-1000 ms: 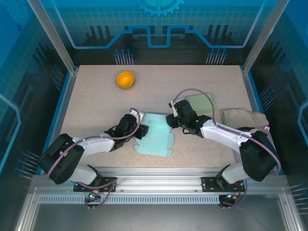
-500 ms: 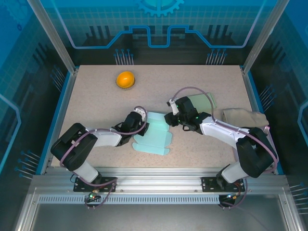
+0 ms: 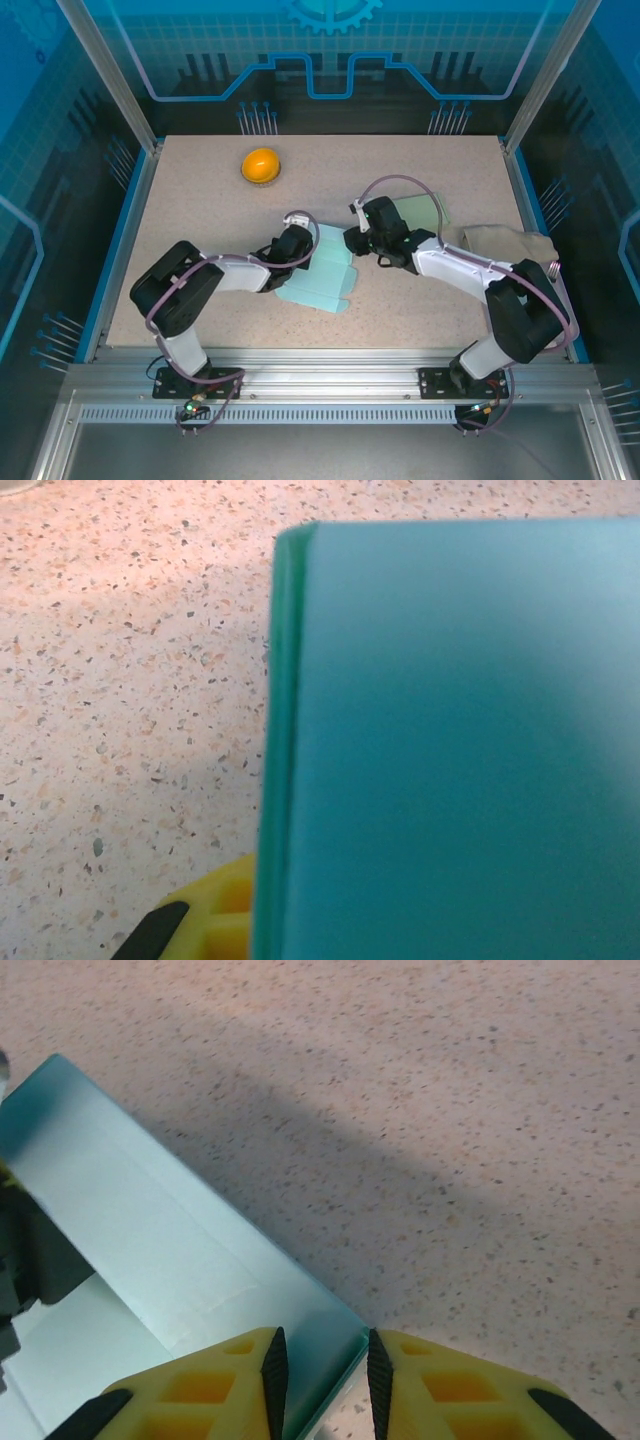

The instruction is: Fold the paper box

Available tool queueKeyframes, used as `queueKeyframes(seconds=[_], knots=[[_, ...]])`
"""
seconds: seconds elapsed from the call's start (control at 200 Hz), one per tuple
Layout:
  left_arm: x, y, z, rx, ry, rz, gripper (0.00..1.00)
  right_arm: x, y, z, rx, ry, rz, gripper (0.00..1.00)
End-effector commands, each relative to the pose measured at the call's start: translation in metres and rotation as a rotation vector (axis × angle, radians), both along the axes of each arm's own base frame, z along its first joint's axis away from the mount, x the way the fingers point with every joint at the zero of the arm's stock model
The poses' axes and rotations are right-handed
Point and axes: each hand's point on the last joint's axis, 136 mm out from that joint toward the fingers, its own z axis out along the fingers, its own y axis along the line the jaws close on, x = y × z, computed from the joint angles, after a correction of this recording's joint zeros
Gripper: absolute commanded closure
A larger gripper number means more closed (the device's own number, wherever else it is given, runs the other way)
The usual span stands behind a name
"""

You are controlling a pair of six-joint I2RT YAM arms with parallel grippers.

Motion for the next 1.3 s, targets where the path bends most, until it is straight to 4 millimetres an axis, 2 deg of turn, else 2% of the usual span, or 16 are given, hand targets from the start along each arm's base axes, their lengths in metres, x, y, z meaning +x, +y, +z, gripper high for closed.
queueKeyframes(seconds=[0.0, 0.105, 0.195, 0.295, 0.335, 0.38, 0.455, 0.545, 0.75, 0.89, 1.08, 1.296], knots=[[-0.023, 0.030, -0.040, 0.187, 0.113, 0.088, 1.00, -0.019, -0.014, -0.039, -0.118, 0.129, -0.032, 0.70], [-0.025, 0.029, -0.043, 0.181, 0.123, 0.090, 1.00, -0.018, -0.014, -0.042, -0.137, 0.133, -0.038, 0.70], [-0.027, 0.020, -0.040, 0.125, 0.135, 0.053, 1.00, -0.018, -0.017, -0.044, -0.150, 0.135, -0.048, 0.70], [-0.028, 0.008, -0.025, 0.040, 0.125, 0.017, 0.86, -0.019, -0.019, -0.044, -0.155, 0.134, -0.053, 0.70], [-0.027, 0.003, -0.017, 0.004, 0.119, 0.000, 0.75, -0.019, -0.021, -0.044, -0.157, 0.135, -0.058, 0.70], [-0.028, -0.003, -0.009, -0.039, 0.113, -0.028, 0.68, -0.020, -0.021, -0.044, -0.157, 0.136, -0.061, 0.70], [-0.031, -0.014, 0.003, -0.094, 0.092, -0.087, 0.63, -0.020, -0.020, -0.043, -0.153, 0.138, -0.061, 0.70], [-0.037, -0.020, 0.011, -0.134, 0.073, -0.137, 0.62, -0.020, -0.020, -0.042, -0.151, 0.138, -0.063, 0.70], [-0.060, -0.002, 0.013, -0.136, 0.036, -0.154, 0.56, -0.020, -0.019, -0.040, -0.153, 0.135, -0.053, 0.70], [-0.069, 0.010, 0.037, -0.200, -0.020, -0.144, 0.54, -0.019, -0.019, -0.040, -0.170, 0.128, -0.040, 0.71], [-0.067, 0.023, 0.073, -0.333, -0.061, -0.097, 0.56, -0.018, -0.016, -0.039, -0.170, 0.116, -0.029, 0.70], [-0.055, 0.023, 0.093, -0.446, -0.019, -0.054, 0.52, -0.019, -0.011, -0.036, -0.180, 0.101, -0.007, 0.70]])
